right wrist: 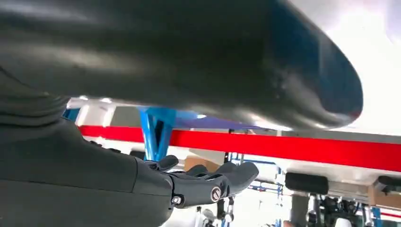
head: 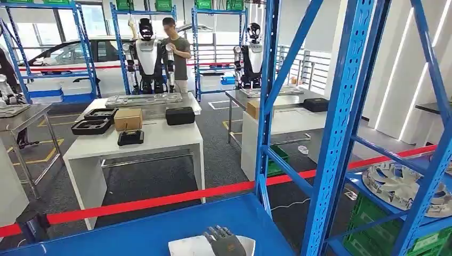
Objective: Take the parts from the cabinet and place them on the table.
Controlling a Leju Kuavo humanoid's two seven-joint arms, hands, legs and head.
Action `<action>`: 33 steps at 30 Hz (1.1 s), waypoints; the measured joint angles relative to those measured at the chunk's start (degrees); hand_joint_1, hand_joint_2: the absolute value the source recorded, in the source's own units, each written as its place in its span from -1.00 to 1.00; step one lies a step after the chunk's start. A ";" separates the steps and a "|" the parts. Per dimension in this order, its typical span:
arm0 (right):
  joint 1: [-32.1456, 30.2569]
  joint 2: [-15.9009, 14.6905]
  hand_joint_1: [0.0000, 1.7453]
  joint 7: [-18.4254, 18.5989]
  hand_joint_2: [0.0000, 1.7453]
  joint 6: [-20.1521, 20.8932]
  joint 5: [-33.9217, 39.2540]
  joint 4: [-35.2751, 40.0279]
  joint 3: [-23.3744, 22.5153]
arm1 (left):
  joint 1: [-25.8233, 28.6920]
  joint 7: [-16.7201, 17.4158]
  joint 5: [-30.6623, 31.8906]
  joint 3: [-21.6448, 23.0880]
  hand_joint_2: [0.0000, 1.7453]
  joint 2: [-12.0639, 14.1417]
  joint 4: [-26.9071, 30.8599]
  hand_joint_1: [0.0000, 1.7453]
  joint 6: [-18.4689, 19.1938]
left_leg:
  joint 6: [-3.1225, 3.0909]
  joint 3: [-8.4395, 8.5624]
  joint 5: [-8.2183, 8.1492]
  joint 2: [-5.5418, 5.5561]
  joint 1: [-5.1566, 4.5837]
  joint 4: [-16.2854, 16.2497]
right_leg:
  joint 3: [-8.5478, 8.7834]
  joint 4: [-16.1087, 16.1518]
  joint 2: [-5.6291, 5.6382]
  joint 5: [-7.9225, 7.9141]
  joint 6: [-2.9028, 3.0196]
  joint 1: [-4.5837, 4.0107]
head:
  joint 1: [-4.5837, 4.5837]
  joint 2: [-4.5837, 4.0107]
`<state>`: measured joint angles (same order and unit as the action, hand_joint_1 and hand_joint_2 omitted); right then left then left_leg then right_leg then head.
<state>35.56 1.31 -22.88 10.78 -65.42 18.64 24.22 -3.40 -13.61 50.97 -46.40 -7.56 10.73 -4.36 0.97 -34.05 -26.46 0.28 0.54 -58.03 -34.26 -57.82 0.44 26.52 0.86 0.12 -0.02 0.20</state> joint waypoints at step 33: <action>-0.76 0.05 -1.00 2.14 -1.00 -2.84 2.17 0.15 1.09 | -1.16 0.80 -0.86 -3.61 -1.00 -1.03 0.09 -1.00 -3.83 | -2.03 5.04 -4.36 -0.62 -0.91 0.36 | -4.39 -1.93 0.01 -3.49 -0.44 -0.68 | 0.26 0.00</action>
<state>34.81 1.36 -20.74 7.94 -63.25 18.80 25.31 -4.56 -12.81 50.12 -50.01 -8.59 10.82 -8.20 -1.06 -29.01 -30.82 -0.34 -0.37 -57.67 -38.65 -59.76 0.45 23.04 0.41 -0.56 0.24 0.20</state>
